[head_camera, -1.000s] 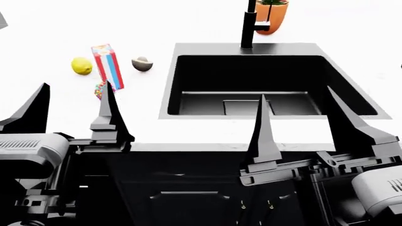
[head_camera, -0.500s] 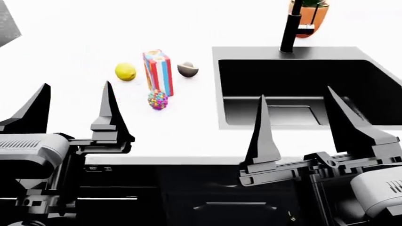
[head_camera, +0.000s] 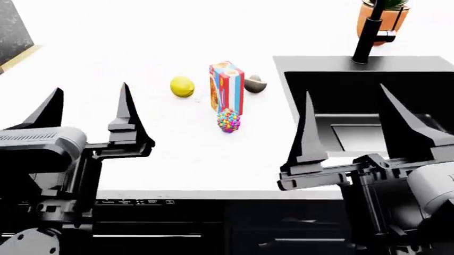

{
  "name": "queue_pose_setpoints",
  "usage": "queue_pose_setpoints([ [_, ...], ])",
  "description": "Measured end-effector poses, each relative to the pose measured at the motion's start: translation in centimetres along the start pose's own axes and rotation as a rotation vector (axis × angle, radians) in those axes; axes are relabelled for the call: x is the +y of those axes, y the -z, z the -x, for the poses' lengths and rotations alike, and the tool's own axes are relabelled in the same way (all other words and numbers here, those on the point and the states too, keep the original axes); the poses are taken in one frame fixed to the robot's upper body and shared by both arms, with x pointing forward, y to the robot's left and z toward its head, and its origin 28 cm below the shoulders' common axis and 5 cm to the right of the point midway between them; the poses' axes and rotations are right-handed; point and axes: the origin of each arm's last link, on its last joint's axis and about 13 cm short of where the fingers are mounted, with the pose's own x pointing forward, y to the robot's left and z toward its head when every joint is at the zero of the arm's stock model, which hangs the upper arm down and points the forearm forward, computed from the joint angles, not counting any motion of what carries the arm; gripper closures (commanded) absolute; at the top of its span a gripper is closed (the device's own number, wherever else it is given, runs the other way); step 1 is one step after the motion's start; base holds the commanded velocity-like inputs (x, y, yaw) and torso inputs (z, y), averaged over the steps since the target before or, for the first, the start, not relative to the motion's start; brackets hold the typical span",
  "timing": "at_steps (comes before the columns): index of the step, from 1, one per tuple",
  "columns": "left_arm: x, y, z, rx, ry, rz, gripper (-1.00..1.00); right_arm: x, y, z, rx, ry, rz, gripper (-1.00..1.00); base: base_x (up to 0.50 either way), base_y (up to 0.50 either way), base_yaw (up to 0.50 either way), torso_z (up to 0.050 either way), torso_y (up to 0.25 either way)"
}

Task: Pick up the fruits and vegetables and place them in the sink. Turn on the sink faucet to wash them. Then turn the sink off and put them in the tray.

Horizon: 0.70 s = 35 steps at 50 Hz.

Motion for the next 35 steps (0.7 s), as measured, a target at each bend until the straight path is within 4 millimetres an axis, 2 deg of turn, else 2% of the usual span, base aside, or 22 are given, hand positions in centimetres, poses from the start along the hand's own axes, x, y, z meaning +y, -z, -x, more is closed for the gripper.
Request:
queue_pose_setpoints([
  [5,-0.1,-0.3,-3.4,0.019,-0.057,0.017,-1.0,-1.0,-0.2,-3.3,0.041,0.014,0.029,-1.0,0.0,0.0,0.0,0.0,0.0],
  [14,0.3,-0.8,-11.0,0.107,-0.142,0.056,-1.0,-2.6,0.0,-11.1,0.158,0.032,0.012,-1.0,0.0,0.0,0.0,0.0,0.0],
  [19,0.5,-1.1,-14.0,0.166,-0.174,0.072,-1.0,-3.1,0.0,-14.5,0.21,0.033,-0.024,-1.0,0.0,0.0,0.0,0.0,0.0],
  [26,0.5,-1.6,-16.5,0.232,-0.197,0.068,-1.0,-3.3,-0.3,-17.1,0.24,0.025,-0.068,-1.0,0.5,-0.06,0.0,0.0,0.0],
  [35,0.5,-2.2,-17.9,0.272,-0.202,0.054,-1.0,-3.4,-0.7,-18.3,0.256,0.016,-0.08,-1.0,0.5,-0.04,0.0,0.0,0.002],
])
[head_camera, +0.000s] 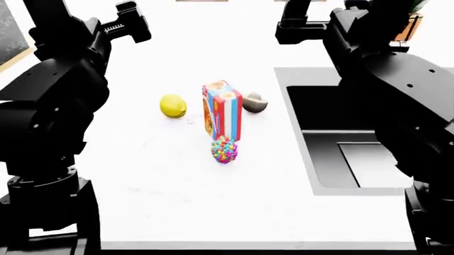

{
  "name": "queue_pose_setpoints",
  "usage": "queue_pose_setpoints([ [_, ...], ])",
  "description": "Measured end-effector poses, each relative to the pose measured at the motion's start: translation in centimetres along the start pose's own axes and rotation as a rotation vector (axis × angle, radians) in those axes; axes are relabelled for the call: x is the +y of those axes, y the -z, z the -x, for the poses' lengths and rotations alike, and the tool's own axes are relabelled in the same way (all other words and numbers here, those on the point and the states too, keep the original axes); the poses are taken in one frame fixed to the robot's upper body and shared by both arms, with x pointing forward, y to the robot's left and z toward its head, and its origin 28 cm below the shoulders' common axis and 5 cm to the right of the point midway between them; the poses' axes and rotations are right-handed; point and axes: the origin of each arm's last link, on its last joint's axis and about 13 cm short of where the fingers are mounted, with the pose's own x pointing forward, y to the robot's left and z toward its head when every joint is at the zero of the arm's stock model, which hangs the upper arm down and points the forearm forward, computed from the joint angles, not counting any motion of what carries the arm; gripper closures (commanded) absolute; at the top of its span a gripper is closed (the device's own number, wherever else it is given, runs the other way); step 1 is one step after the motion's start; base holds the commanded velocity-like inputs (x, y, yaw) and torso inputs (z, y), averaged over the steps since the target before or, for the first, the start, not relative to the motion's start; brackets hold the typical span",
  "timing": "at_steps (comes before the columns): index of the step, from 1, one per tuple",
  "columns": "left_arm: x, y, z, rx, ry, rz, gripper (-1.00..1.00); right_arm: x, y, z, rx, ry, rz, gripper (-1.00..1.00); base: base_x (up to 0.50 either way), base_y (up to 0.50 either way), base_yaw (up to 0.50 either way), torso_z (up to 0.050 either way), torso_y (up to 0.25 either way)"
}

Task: Pick up the fruits and vegetables and place them in the sink. Turn on the sink faucet to wash them. Then turn the sink off and put them in the tray.

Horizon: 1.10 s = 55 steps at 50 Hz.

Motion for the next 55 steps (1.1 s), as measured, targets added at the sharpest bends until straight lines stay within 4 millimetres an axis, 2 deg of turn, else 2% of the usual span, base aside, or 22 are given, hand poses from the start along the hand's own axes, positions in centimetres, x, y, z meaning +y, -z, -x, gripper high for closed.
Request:
queue_pose_setpoints([
  [21,0.4,-1.1,-0.7,0.018,-0.01,-0.023,-1.0,0.2,0.2,-0.5,0.052,-0.012,0.054,-1.0,0.5,0.0,0.0,0.0,0.001],
  [33,1.2,-1.1,-0.3,0.021,0.016,-0.05,-1.0,0.0,-0.2,0.3,0.068,-0.029,0.076,-1.0,0.46,0.0,0.0,0.0,0.001],
  [44,3.8,-2.2,2.8,0.009,0.195,-0.191,-1.0,-0.5,-2.0,2.8,0.151,-0.109,0.21,-1.0,0.0,0.0,0.0,0.0,0.001],
  [55,7.3,-2.2,6.0,0.052,0.375,-0.459,-1.0,-1.2,-3.6,5.6,0.246,-0.16,0.3,-1.0,0.0,0.0,0.0,0.0,0.0],
])
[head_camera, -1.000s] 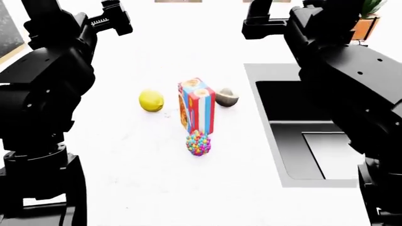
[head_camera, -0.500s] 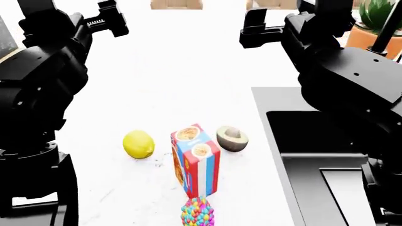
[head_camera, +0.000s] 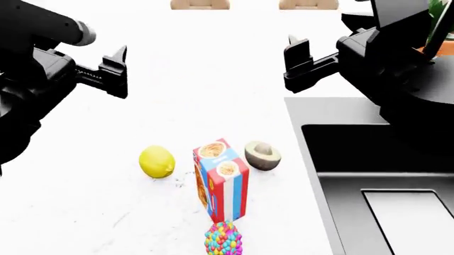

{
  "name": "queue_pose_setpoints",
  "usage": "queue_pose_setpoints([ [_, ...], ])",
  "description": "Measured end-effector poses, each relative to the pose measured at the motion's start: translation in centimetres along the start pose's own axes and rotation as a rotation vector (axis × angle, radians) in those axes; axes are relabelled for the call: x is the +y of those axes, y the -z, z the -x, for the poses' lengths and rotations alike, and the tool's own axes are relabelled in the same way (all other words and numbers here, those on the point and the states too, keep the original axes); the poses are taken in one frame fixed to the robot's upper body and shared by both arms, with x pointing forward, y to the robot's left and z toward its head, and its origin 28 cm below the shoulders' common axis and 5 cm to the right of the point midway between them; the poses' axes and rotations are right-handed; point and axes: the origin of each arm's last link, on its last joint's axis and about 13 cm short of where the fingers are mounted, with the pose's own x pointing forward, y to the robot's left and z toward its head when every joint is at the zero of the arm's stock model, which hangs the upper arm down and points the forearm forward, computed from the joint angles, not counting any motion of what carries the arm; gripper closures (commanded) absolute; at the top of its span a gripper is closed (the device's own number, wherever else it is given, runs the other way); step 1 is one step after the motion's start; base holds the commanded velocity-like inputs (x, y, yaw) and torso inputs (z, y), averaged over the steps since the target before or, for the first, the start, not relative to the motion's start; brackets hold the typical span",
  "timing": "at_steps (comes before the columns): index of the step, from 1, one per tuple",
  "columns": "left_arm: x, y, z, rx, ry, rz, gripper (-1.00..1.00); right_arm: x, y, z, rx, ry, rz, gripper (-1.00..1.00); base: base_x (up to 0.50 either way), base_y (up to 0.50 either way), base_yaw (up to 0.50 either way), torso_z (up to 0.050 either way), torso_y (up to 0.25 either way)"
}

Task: Pick up the fruits and vegetables and place them in the sink. Turn on the sink faucet to wash them. Then turn the sink off and put them in the tray.

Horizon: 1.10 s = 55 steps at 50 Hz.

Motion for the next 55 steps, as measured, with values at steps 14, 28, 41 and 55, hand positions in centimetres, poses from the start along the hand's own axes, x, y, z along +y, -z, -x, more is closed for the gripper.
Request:
queue_pose_setpoints([
  [14,-0.1,2.6,3.4,0.08,0.24,-0.253,-1.0,-0.2,0.2,1.7,0.025,-0.016,0.011,-1.0,0.0,0.0,0.0,0.0,0.0],
  [28,-1.3,4.0,5.3,0.091,0.448,-0.312,-1.0,-0.1,1.1,1.7,0.041,-0.039,0.0,-1.0,0.0,0.0,0.0,0.0,0.0],
  [41,-2.5,5.1,5.7,0.119,0.555,-0.33,-1.0,0.1,1.9,1.6,0.054,-0.057,-0.017,-1.0,0.0,0.0,0.0,0.0,0.0],
  [55,-3.5,6.8,4.9,0.174,0.596,-0.362,-1.0,0.2,2.7,1.4,0.055,-0.073,-0.043,-1.0,0.0,0.0,0.0,0.0,0.0],
])
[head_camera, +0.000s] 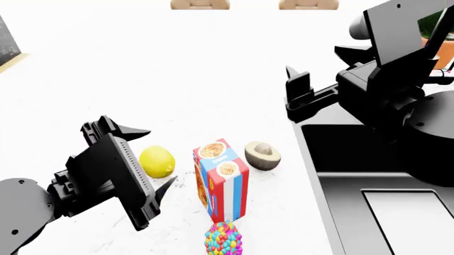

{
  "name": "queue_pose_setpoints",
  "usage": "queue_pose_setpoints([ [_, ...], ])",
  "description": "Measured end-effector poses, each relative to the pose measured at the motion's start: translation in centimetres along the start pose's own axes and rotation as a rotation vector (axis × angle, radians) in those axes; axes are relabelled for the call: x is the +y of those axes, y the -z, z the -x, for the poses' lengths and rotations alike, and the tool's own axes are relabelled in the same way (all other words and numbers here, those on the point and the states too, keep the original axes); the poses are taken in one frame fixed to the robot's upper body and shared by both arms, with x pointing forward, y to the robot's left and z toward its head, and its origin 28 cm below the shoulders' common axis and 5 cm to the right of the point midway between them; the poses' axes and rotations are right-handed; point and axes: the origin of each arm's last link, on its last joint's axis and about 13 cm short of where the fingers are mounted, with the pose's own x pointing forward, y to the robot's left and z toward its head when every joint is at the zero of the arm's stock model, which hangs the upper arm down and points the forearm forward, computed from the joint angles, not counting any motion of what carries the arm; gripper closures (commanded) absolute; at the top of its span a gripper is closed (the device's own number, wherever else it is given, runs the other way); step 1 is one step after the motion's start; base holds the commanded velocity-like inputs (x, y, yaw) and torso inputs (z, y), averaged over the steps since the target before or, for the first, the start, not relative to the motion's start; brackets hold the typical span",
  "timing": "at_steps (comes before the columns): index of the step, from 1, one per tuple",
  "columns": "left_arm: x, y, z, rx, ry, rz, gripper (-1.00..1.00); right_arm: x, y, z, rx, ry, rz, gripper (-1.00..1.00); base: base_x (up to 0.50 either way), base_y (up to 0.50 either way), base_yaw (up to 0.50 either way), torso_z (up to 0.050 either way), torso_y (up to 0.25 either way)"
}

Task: Pick up the fruits and vegetables and place them in the sink. Turn on the sink faucet to wash them. Then turn the sink off and put them in the tray.

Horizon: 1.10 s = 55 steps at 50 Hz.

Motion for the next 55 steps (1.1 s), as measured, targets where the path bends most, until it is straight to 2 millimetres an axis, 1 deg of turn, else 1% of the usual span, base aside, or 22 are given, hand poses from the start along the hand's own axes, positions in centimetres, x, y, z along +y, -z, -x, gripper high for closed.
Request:
queue_pose_setpoints([
  [21,-0.4,1.1,-2.2,0.047,0.02,-0.007,-1.0,0.1,1.1,-0.4,0.002,-0.016,-0.029,-1.0,0.0,0.0,0.0,0.0,0.0],
  [36,0.1,1.7,-3.4,0.067,0.004,0.014,-1.0,0.2,1.7,-0.6,0.003,-0.025,-0.044,-1.0,0.0,0.0,0.0,0.0,0.0],
  [55,0.4,2.9,-4.7,0.138,-0.017,0.032,-1.0,0.3,1.9,-0.8,0.002,-0.031,-0.053,-1.0,0.0,0.0,0.0,0.0,0.0],
])
